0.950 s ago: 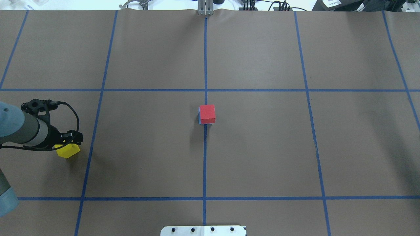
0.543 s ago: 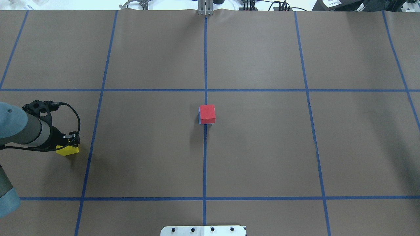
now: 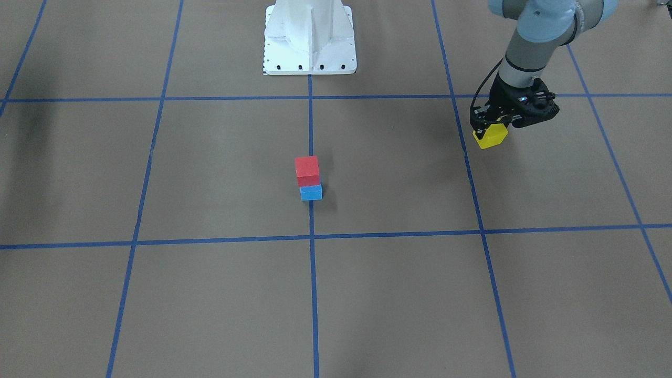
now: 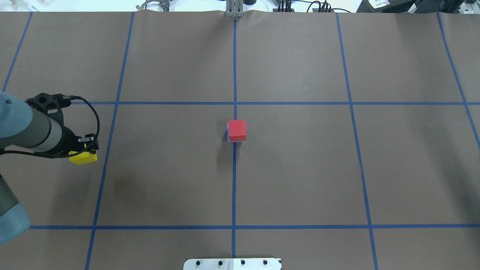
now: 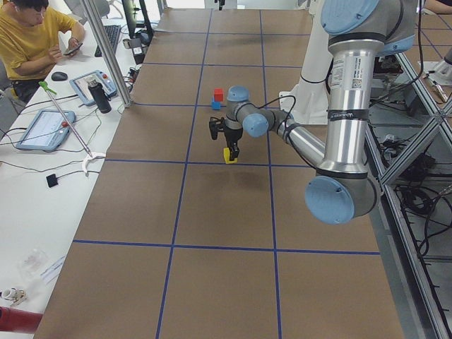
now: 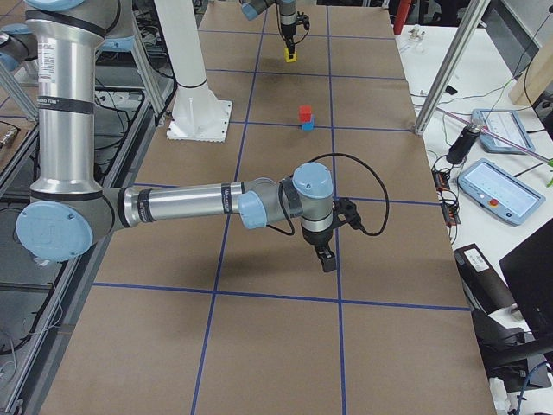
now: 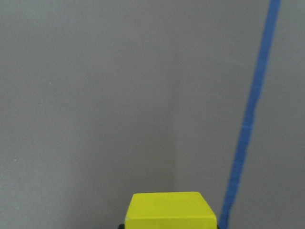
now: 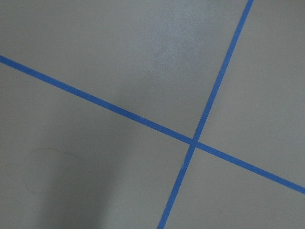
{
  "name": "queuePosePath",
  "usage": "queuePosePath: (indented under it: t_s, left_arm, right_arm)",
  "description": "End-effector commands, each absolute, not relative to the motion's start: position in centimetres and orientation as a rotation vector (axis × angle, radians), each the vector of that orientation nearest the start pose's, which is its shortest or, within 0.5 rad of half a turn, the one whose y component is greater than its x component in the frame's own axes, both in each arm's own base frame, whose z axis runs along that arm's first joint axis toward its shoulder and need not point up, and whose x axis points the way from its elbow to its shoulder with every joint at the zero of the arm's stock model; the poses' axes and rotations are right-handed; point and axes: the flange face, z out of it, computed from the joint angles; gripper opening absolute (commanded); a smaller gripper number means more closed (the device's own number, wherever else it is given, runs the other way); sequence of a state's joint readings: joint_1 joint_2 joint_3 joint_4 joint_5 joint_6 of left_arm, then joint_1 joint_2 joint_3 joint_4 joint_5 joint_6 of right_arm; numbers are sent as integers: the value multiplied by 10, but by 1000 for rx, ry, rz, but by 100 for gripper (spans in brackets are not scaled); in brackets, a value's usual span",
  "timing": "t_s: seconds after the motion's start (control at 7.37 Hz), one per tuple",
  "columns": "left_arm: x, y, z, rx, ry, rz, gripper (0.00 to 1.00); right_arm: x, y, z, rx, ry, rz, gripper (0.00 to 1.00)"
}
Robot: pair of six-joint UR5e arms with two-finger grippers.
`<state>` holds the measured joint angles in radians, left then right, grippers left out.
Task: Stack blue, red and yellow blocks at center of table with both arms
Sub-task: 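Carry the yellow cube over the red cube with the left gripper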
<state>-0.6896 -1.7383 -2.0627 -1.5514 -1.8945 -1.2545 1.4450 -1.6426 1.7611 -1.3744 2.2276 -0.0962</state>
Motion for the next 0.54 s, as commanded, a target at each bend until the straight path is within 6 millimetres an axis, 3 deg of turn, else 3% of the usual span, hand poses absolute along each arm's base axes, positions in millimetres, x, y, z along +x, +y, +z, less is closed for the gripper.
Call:
queuePosePath:
  t_s: [0.0, 0.14, 0.41]
  left_arm:
    - [401, -465, 227, 94, 768, -196, 0]
    - [431, -487, 183, 110, 795, -183, 0]
    - [482, -520, 113, 119, 820, -168, 0]
  right_arm:
    - [12, -483, 585, 291, -660, -312, 99]
    - [12, -481, 588, 286, -658, -311, 99]
    - [12, -479, 590, 282, -660, -309, 99]
